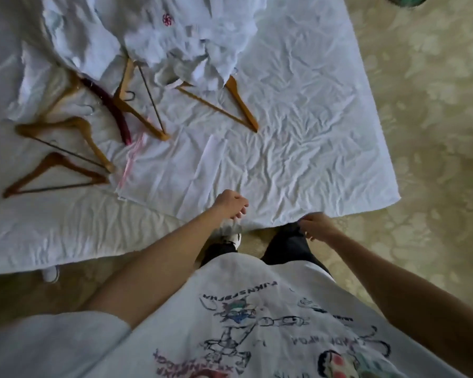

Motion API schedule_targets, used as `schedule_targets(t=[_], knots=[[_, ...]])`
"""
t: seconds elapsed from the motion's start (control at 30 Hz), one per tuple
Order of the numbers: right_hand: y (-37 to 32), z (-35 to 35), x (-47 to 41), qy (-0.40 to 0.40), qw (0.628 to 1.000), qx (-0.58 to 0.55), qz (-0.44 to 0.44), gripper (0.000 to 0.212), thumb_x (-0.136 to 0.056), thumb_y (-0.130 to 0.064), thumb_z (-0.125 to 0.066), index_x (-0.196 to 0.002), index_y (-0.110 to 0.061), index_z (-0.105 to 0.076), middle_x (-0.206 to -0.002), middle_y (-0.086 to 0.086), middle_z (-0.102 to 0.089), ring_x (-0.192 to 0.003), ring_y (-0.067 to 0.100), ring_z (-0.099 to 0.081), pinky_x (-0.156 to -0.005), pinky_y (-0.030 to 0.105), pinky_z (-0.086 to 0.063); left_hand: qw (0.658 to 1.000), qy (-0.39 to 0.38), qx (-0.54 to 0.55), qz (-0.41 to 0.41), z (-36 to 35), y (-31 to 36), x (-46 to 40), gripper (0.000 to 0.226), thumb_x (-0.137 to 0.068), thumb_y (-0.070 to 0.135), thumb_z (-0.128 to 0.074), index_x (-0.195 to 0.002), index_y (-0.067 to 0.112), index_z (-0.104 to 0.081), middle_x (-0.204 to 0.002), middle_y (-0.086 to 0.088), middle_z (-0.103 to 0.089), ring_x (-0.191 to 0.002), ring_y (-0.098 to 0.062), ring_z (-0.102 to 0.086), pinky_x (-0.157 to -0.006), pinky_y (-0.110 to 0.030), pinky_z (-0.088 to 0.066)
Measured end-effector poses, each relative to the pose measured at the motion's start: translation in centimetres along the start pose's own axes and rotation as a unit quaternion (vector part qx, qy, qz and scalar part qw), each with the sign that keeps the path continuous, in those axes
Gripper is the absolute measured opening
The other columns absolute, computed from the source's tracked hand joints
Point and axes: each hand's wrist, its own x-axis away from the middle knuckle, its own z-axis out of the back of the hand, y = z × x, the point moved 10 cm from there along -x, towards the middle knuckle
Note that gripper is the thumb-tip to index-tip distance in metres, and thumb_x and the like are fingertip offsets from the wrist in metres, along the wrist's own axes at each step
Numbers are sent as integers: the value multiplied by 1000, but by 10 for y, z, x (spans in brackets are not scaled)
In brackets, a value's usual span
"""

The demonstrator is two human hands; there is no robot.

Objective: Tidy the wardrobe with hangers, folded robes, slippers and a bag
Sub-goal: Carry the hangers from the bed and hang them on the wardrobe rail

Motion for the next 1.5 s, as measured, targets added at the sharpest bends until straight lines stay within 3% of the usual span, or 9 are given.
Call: schedule_targets(t=[0.1,0.27,0.5,0.67,0.87,1.0,1.17,1.37,1.5], knots=[[-56,40,-23,-19,998,14,56,17,-94,-18,-61,-94,-7,-73,-81,8,-73,-61,17,-63,-53,24,-48,998,42,27,34,7,14,-2,18,-90,14,-57,-88,5,-72,-77,-7,-71,-57,-14,-62,-48,-18,-49],[-149,86,-66,-40,990,19,132,15,-96,-19,-62,-100,-9,-72,-77,3,-71,-57,13,-60,-50,21,-48,990,103,75,59,36,37,-19,19,-85,18,-60,-80,6,-74,-75,-9,-75,-61,-17,-66,-61,-27,-55],[-243,104,-127,-59,985,52,156,16,-95,-17,-60,-99,-8,-72,-76,3,-71,-60,15,-61,-54,25,-50,983,153,71,79,103,52,-52,17,-87,19,-57,-78,12,-70,-76,-5,-75,-55,-13,-65,-49,-20,-50],[-289,93,-183,-57,986,72,141,15,-96,-16,-59,-97,-10,-72,-79,5,-72,-63,17,-64,-56,26,-51,973,184,29,135,184,6,-100,22,-78,29,-53,-72,16,-70,-78,-6,-75,-80,-25,-73,-77,-36,-62],[-330,72,-280,-14,988,106,110,21,-90,-17,-56,-91,-10,-75,-82,10,-75,-73,23,-69,-66,34,-59,941,270,1,202,304,-47,-184,35,-94,37,-55,-110,10,-70,-114,-12,-70,-108,-33,-66,-84,-36,-51],[-351,62,-338,69,983,145,87,26,-88,-24,-59,-111,-17,-71,-112,10,-70,-106,29,-65,-91,39,-54,917,325,28,229,360,-81,-239,49,-95,48,-56,-122,8,-65,-128,-16,-65,-120,-36,-60,-94,-40,-48],[-372,63,-377,206,967,123,84,39,-88,-30,-66,-122,-14,-54,-126,10,-56,-111,33,-59,-92,44,-49,891,329,136,282,383,-132,-305,82,-90,66,-52,-144,4,-44,-146,-18,-50,-132,-36,-50,-107,-47,-44],[-368,45,-413,170,973,142,61,33,-81,-35,-69,-109,-18,-66,-98,7,-68,-98,31,-66,-72,33,-48,865,353,241,264,394,-138,-357,70,-93,50,-61,-141,0,-47,-141,-17,-54,-128,-36,-53,-105,-44,-44],[-369,41,-398,109,983,106,100,15,-81,-31,-74,-81,-16,-70,-69,1,-65,-64,19,-64,-59,31,-52,821,365,374,230,392,-141,-354,38,-79,33,-74,-104,5,-72,-98,-6,-75,-92,-25,-70,-91,-37,-56]])
